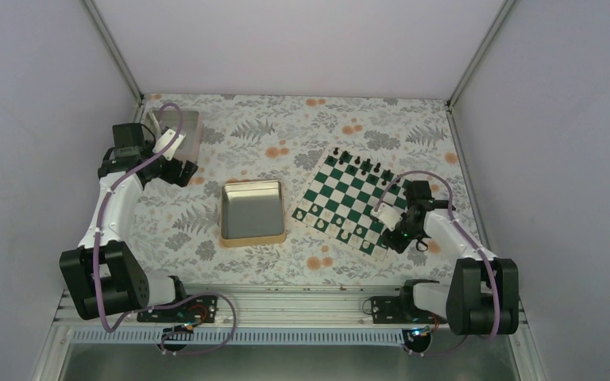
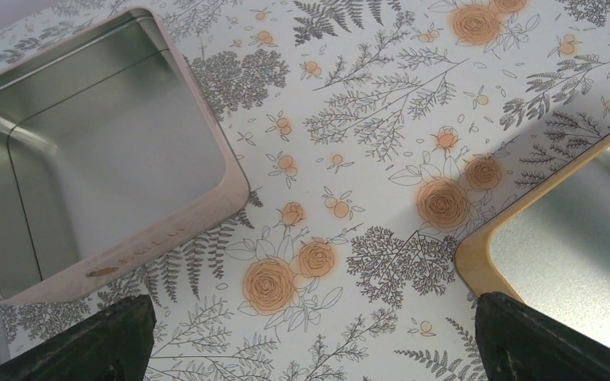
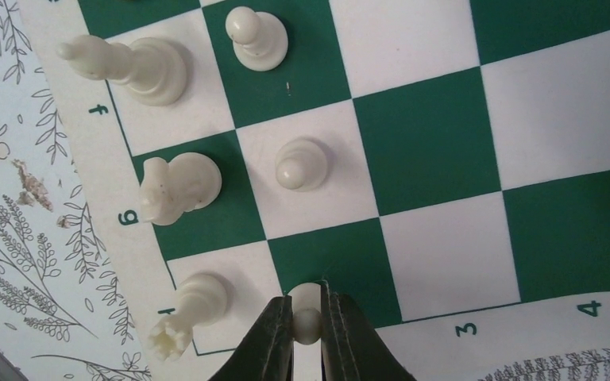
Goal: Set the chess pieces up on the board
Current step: Place the chess piece on the chessboard.
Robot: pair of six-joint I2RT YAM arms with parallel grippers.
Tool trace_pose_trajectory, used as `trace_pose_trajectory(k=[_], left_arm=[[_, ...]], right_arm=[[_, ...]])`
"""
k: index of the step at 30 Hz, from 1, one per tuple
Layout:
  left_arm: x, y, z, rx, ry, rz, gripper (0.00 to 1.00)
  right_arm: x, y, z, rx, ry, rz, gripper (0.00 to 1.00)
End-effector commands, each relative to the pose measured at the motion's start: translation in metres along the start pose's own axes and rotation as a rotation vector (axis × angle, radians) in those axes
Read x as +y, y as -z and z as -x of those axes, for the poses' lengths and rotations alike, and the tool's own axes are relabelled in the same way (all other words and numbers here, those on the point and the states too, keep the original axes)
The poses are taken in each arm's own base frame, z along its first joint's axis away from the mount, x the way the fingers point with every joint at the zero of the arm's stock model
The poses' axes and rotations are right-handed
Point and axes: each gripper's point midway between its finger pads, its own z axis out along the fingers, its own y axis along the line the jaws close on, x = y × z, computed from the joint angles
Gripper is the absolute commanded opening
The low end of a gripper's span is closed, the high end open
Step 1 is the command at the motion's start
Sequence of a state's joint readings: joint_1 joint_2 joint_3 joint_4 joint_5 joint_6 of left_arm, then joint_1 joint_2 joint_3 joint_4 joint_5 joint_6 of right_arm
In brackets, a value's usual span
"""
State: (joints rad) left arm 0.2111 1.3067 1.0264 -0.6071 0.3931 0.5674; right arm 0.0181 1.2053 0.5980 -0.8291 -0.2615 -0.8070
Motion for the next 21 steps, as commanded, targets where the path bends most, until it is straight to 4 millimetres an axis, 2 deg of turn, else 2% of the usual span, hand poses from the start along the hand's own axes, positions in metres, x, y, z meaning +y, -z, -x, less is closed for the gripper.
trace_pose_trajectory(k=[1, 21], left_arm=[[0.0016, -0.0002, 0.0051, -0.015, -0.009, 0.005, 1.0], [0.001, 0.0015, 0.0057, -0.02, -0.012, 0.006, 1.0]], right_arm=[[-0.0007, 0.0039, 0.0075, -0.03, 0.018, 0.011, 0.11], [-0.0064, -0.0023, 0.0061, -0.038, 0.012, -0.025, 0.14]])
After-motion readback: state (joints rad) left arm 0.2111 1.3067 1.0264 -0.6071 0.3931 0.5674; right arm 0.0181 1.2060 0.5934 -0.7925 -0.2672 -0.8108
